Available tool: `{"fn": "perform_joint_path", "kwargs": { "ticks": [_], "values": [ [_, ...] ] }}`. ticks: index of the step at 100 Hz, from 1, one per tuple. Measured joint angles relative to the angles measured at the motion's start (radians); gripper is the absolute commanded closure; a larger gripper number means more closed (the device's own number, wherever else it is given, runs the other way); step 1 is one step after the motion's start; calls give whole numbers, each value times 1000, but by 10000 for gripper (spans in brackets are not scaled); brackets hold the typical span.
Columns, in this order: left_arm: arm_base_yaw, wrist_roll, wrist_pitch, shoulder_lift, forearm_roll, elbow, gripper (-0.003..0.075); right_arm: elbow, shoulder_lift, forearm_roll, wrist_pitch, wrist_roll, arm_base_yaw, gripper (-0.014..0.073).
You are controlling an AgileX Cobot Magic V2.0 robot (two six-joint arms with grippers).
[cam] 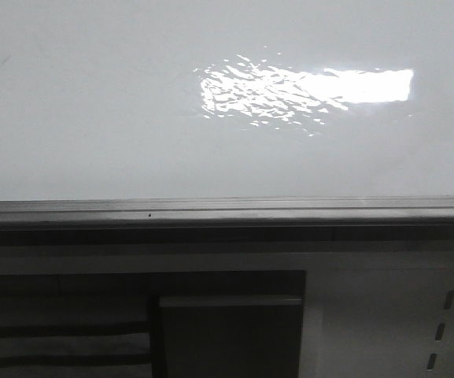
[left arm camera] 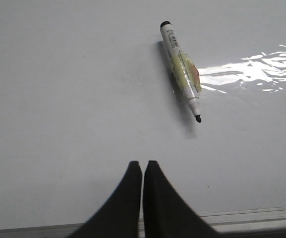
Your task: Write number 4 on whiteboard
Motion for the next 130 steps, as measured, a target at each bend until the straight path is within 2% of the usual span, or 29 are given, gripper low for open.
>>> {"fn": "perform_joint_path", "kwargs": {
  "ticks": [92, 106, 119, 130],
  "values": [
    [0, 0, 0, 0, 0, 0, 741, 0, 0, 0, -9, 0, 0, 664],
    [0, 0, -54, 0, -45, 0, 741, -2, 0, 0, -14, 0, 0, 664],
    [0, -2, -31, 0, -102, -31, 741, -59, 0, 0, 70, 0, 0, 664],
    [0, -4, 45, 0, -131, -138, 741, -169, 5, -11, 176, 0, 0, 664]
  ]
}}
